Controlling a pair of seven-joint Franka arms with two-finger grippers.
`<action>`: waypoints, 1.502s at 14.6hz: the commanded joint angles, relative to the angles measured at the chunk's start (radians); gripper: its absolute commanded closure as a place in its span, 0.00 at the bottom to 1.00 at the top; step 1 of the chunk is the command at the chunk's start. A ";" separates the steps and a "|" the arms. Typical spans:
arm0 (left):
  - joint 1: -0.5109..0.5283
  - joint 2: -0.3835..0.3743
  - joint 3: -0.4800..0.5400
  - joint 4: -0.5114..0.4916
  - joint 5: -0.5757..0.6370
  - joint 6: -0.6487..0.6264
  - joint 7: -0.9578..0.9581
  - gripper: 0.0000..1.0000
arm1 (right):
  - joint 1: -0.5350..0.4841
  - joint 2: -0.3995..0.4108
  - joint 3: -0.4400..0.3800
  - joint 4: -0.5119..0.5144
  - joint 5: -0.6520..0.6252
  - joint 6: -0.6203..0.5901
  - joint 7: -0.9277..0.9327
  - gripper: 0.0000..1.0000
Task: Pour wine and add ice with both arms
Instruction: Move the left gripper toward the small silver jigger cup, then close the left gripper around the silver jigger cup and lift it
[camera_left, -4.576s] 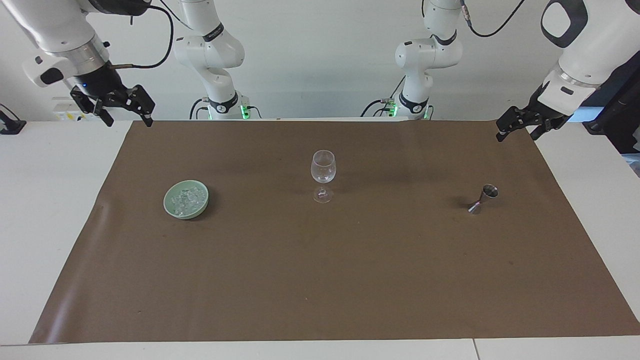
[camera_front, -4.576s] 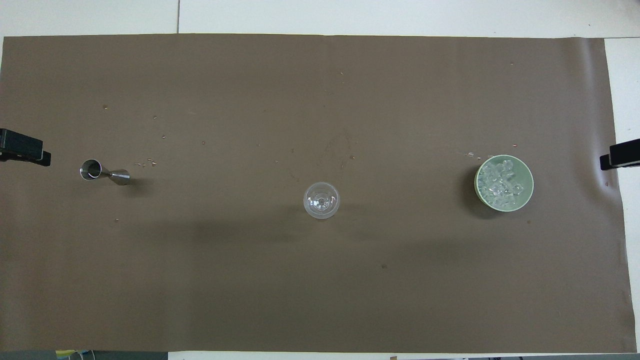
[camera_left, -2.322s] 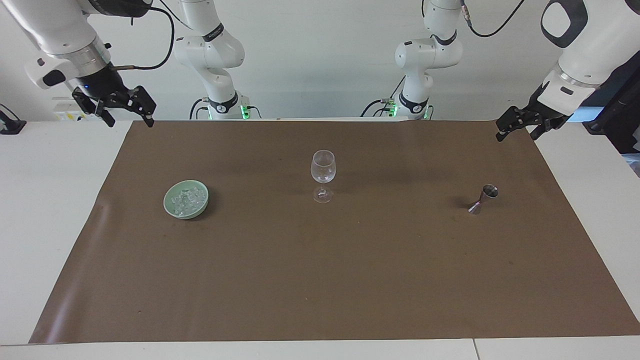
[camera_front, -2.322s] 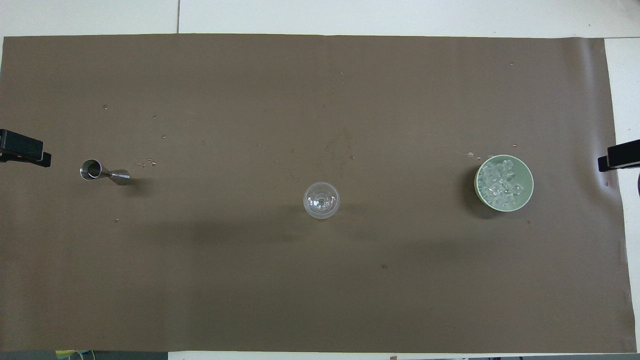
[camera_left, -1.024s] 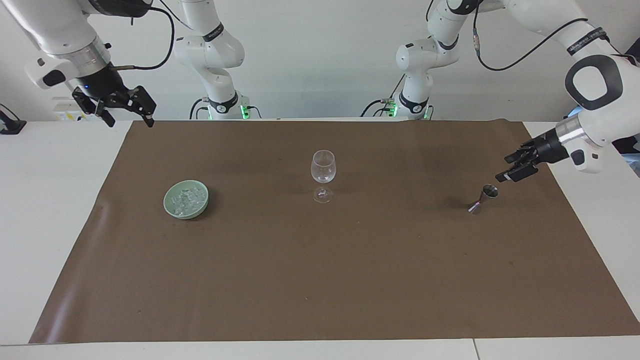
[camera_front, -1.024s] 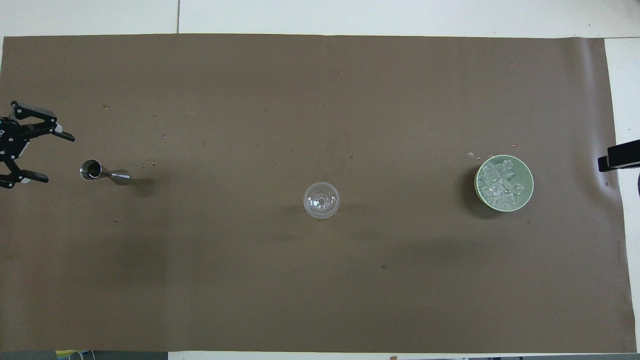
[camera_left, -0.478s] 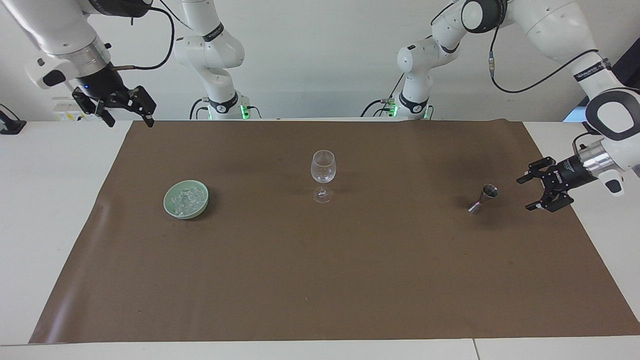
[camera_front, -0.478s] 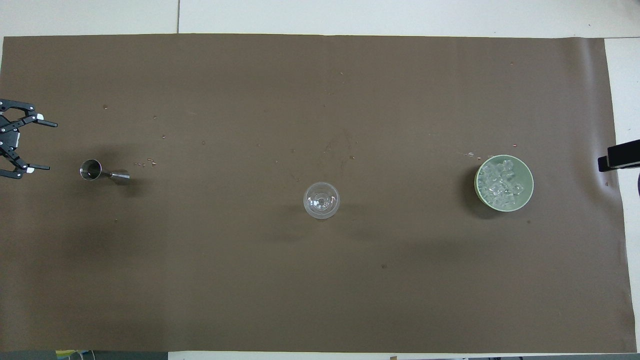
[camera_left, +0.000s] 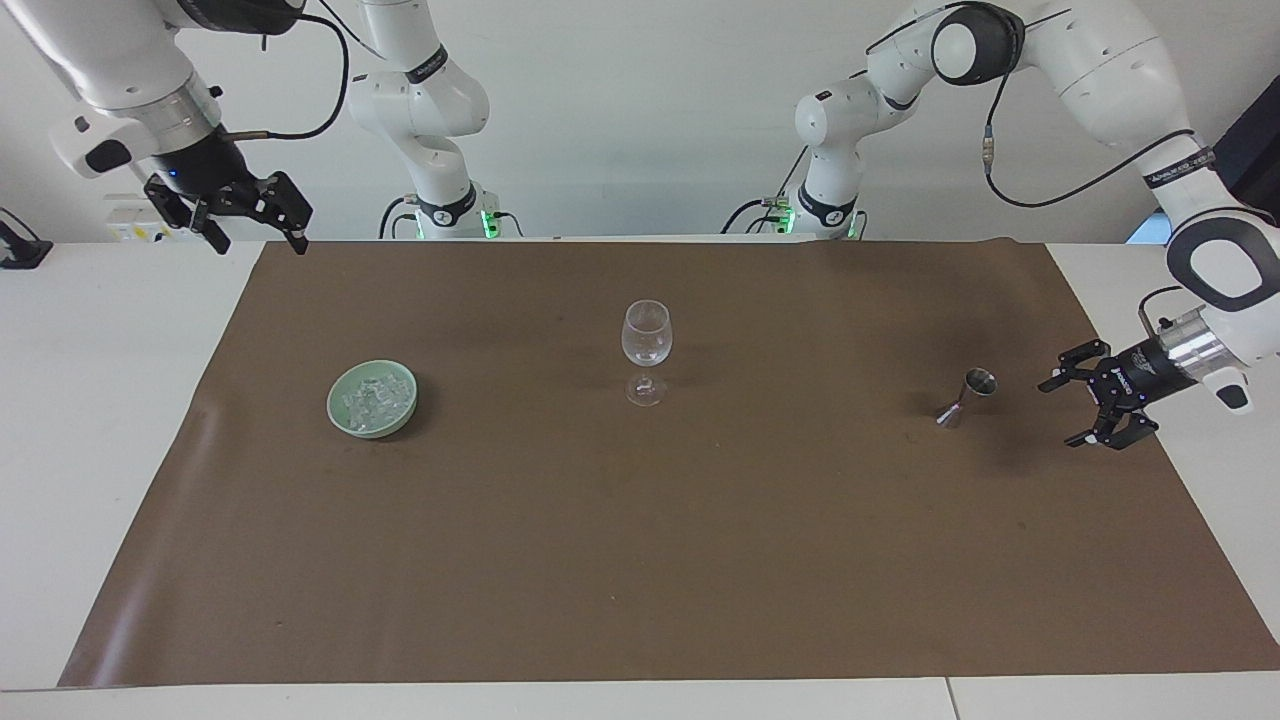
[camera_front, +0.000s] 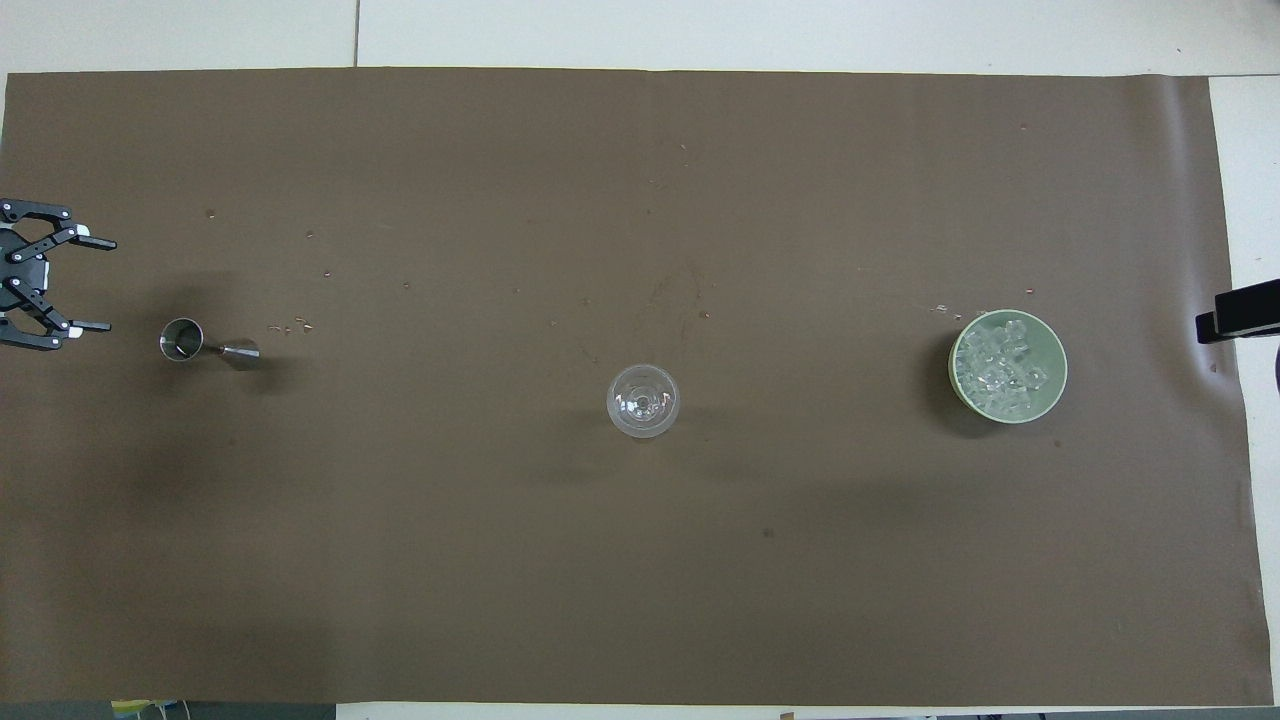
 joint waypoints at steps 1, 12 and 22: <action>0.024 0.006 -0.002 -0.059 -0.094 0.018 -0.008 0.00 | -0.015 -0.011 0.008 -0.013 0.007 -0.001 -0.004 0.00; 0.070 -0.136 -0.002 -0.448 -0.347 0.122 0.089 0.00 | -0.015 -0.011 0.008 -0.013 0.007 -0.001 -0.004 0.00; 0.050 -0.155 -0.014 -0.560 -0.584 0.130 0.204 0.01 | -0.015 -0.011 0.008 -0.013 0.007 -0.001 -0.004 0.00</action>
